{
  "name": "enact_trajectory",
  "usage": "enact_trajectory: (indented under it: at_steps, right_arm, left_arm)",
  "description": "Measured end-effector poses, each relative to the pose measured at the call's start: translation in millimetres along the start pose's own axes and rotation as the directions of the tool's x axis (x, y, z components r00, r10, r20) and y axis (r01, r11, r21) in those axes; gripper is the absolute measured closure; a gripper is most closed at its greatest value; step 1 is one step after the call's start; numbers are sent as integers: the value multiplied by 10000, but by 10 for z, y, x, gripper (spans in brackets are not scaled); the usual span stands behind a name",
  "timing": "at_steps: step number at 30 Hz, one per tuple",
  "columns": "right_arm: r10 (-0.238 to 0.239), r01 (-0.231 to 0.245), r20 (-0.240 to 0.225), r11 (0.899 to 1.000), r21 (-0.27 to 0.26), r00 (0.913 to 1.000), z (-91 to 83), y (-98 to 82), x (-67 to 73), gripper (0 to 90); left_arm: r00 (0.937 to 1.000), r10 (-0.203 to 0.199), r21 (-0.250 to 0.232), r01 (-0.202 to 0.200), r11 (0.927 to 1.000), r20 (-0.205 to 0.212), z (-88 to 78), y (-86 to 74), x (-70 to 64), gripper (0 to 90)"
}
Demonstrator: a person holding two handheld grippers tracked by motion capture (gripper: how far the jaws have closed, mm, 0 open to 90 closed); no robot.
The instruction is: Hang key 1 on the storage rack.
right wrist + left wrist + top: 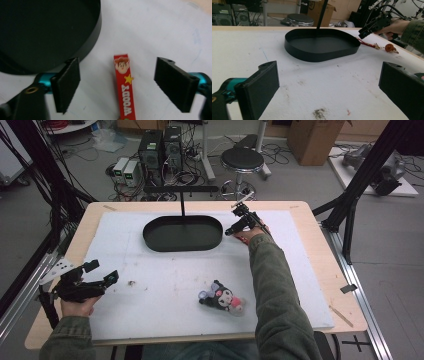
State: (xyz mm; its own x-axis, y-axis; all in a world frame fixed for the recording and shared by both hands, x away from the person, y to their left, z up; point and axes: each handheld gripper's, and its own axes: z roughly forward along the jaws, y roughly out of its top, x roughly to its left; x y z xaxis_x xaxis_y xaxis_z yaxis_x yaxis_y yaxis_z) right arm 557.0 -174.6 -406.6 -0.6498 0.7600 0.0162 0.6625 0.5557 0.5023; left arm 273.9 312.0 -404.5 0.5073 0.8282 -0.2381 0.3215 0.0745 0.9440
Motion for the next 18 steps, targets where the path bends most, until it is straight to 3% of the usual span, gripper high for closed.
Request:
enact_trajectory:
  at_steps: [4, 11, 14, 18]
  right_arm:
    - [-115, 112, 98, 9995, 287, 9999, 39, -7, 22, 309]
    - [231, -270, 779, 9984, 491, 9967, 125, -15, 31, 547]
    - [149, -185, 576, 9979, 622, 9982, 143, -18, 39, 700]
    - [127, -204, 1048, 9971, 728, 9944, 121, -10, 71, 734]
  left_arm:
    - [10000, 32, 46, -33, 10000, 61, 12, 0, -6, 34]
    - [10000, -21, 43, 20, 10000, 85, 19, 2, 12, 34]
    - [9999, -50, 194, 48, 9998, 129, 35, -3, 16, 34]
    - [9999, 1, 153, -3, 9999, 156, 32, -2, 9, 34]
